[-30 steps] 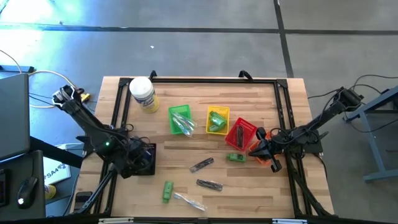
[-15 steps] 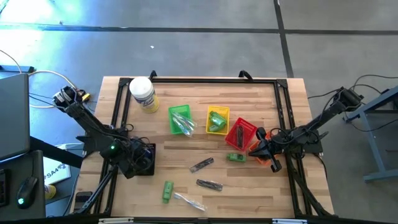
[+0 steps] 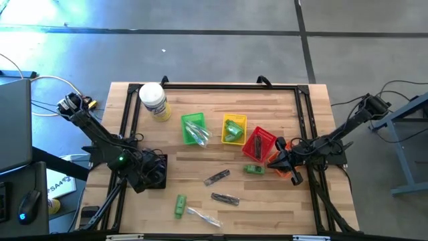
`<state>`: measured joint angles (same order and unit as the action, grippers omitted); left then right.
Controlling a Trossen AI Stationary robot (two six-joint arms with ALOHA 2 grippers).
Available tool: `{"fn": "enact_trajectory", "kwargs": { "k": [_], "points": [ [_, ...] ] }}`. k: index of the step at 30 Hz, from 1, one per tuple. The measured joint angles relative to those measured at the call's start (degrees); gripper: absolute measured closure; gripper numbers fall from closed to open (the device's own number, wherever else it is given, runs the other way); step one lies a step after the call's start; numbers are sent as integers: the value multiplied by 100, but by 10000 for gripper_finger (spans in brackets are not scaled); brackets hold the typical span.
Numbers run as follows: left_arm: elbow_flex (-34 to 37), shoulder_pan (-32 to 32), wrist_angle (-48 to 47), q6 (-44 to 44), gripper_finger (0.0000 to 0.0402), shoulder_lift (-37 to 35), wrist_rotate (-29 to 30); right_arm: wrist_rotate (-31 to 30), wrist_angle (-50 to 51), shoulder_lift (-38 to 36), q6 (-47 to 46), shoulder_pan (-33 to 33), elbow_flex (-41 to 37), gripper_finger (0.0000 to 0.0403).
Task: Pick & Place Travel size toiletries
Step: Put the black hair comb into the red bin
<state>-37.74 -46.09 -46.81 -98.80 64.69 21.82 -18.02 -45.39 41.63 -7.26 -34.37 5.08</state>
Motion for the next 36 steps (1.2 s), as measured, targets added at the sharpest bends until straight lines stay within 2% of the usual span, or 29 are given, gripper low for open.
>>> {"fn": "enact_trajectory", "kwargs": {
  "k": [4,8,12,14,16,18,22,24,26,28,32,36],
  "points": [
    [-2,0,15,24,242,-1,0,0,0,0,1,0,0,396],
    [-234,0,-2,576,223,-54,4,0,17,2,-1,0,0,396],
    [-798,0,4,1509,220,-85,101,-2,26,94,-1,2,0,396],
    [-1115,0,74,2046,220,-74,360,-64,47,198,3,0,0,396],
    [-1392,8,312,2741,222,2,763,-282,37,326,50,1,21,396],
    [-1572,164,656,3724,236,135,841,-347,38,544,127,2,162,396],
    [-1668,661,1282,5305,309,470,392,-306,537,1158,191,-11,841,396],
    [-1668,889,1538,5817,361,657,299,-521,1191,1523,9,-16,1354,397],
    [-1668,1150,1853,6290,390,920,142,-879,2056,1928,-200,-15,1977,399],
    [-1665,1387,2373,6850,388,1222,-300,-1065,2892,2351,-437,-45,2528,399],
    [-1668,1675,3527,7681,387,1820,-1331,-954,3943,3248,-854,-142,3392,399],
    [-1668,1836,4345,8193,394,2369,-1781,-368,4524,4064,-1381,-215,4041,399]
  ]
}}
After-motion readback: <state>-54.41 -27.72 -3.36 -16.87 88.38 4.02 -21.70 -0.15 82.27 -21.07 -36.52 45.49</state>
